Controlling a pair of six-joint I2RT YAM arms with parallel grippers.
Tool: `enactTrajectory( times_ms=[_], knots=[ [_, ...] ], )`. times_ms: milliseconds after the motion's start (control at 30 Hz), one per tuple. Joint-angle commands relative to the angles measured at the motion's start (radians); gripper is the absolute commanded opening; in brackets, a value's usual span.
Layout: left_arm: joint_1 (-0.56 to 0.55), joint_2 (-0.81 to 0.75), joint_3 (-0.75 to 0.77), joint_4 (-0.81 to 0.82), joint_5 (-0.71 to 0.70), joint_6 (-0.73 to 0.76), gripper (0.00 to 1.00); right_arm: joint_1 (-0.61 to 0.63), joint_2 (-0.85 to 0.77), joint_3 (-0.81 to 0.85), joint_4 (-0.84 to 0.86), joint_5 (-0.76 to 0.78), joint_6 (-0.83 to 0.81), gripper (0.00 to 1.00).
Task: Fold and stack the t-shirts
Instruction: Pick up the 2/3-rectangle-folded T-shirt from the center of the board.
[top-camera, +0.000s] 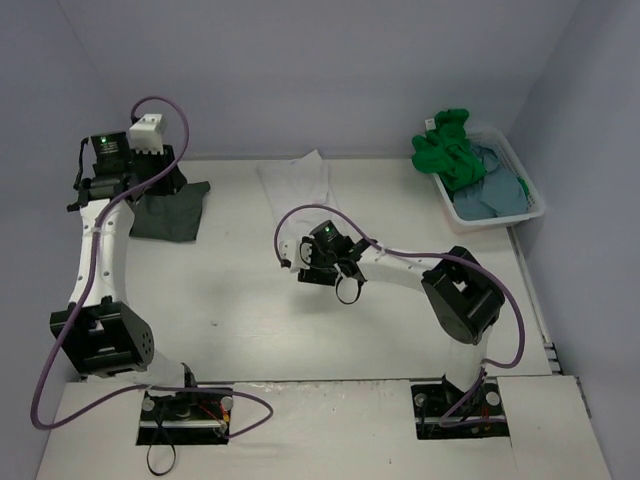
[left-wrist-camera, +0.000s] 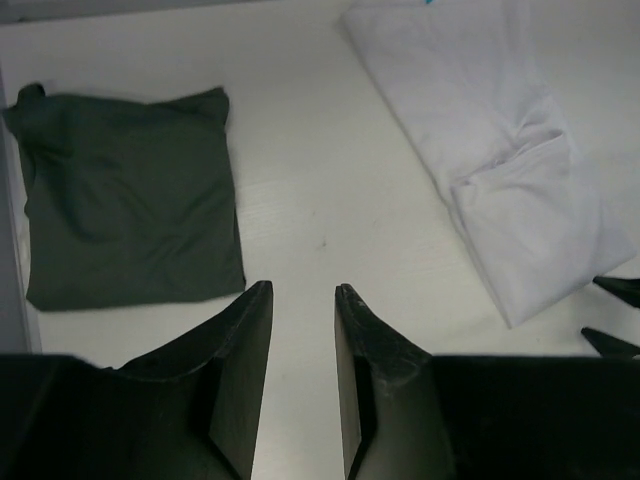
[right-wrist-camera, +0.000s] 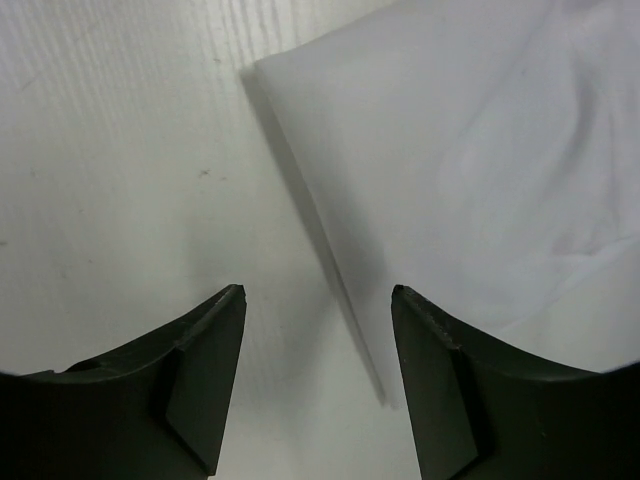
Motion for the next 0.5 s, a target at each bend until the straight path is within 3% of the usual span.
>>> enactTrajectory(
  times_ms=[0,233,467],
  knots=[
    [0.034,-0.075,-0.060,-0.022,0.029,0.069,0.26,-0.003,-0.016,0.009,0.119,0.083,-0.066,0.57],
    [0.065,-0.181,-0.166,-0.001,0.037,0.079,0.26,0.007,-0.013,-0.011,0.180,0.132,-0.104,0.57],
    [0.067,-0.182,-0.194,0.008,0.056,0.068,0.26,0.008,0.043,0.002,0.154,0.127,-0.106,0.57]
  ],
)
